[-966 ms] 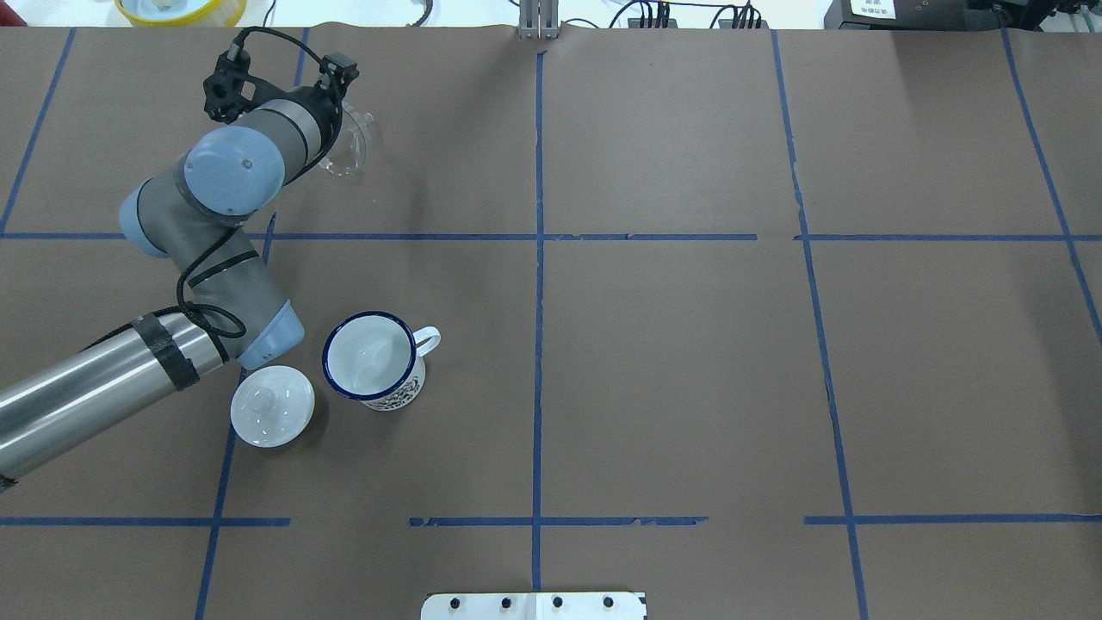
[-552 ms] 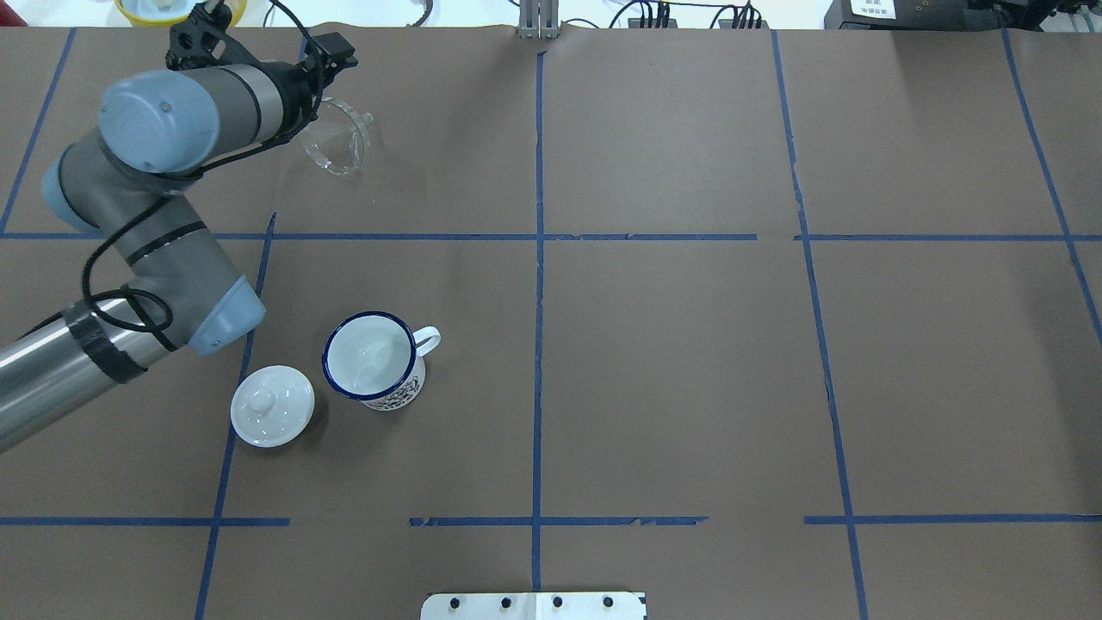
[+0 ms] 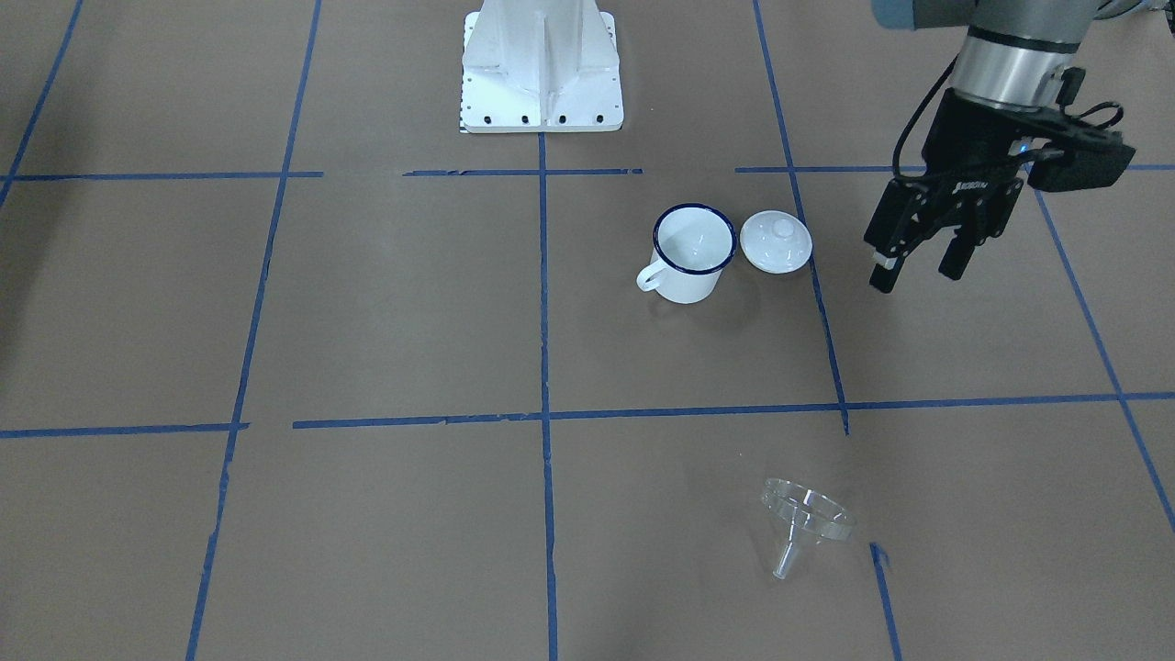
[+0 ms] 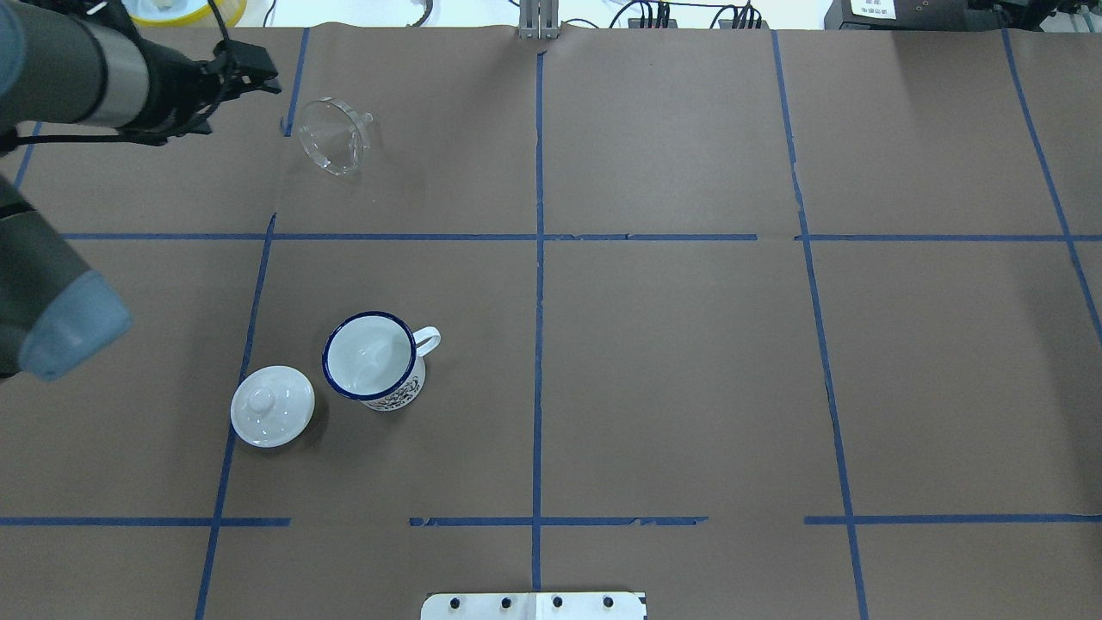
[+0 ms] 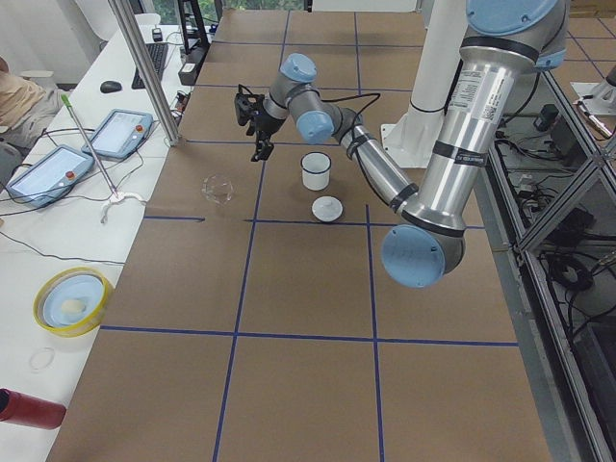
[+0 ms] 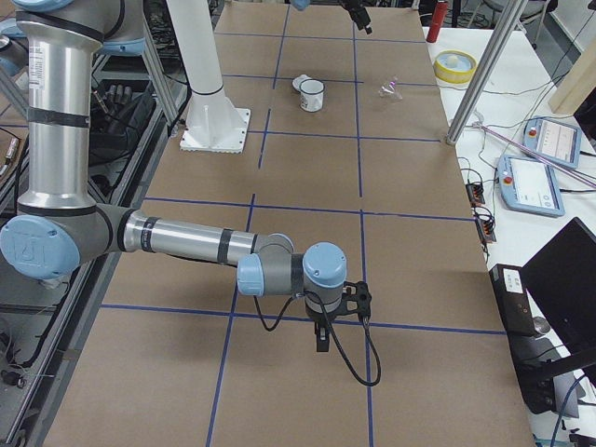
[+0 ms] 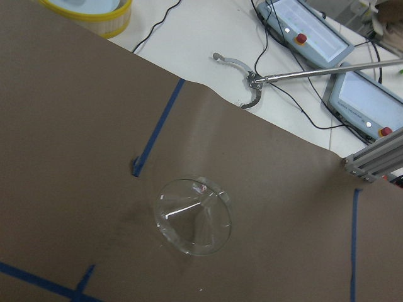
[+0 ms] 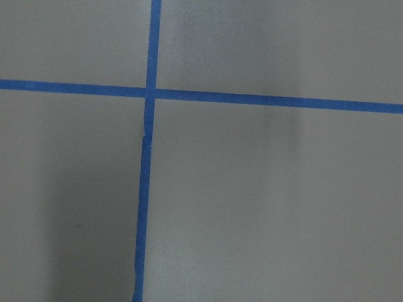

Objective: Remove funnel from cup
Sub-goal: 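Open the left gripper and draw it back from the funnel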

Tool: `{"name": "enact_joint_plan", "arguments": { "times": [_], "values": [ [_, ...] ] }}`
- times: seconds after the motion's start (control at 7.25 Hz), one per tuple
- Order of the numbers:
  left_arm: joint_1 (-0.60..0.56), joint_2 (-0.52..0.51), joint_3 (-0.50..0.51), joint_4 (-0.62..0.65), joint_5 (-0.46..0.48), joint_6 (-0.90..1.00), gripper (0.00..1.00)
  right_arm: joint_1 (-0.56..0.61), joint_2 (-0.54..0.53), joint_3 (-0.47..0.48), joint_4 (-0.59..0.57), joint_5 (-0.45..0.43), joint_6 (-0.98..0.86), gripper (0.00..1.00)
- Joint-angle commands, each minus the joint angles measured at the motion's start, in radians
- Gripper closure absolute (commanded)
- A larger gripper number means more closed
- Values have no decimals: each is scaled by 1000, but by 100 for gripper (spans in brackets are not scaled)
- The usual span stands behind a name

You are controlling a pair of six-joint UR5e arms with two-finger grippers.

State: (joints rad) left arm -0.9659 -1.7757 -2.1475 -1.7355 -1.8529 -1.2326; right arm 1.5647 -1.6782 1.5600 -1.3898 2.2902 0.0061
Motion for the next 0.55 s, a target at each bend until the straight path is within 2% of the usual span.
{"name": "enact_joint_plan", "arguments": {
  "times": [0.0, 0.28, 0.41],
  "values": [
    [12, 242, -182, 30, -72, 195, 0, 0, 0, 0, 0, 0, 0, 0],
    [187, 315, -170, 36, -77, 187, 0, 0, 0, 0, 0, 0, 0, 0],
    [261, 312, -138, 34, -74, 156, 0, 0, 0, 0, 0, 0, 0, 0]
  ]
}}
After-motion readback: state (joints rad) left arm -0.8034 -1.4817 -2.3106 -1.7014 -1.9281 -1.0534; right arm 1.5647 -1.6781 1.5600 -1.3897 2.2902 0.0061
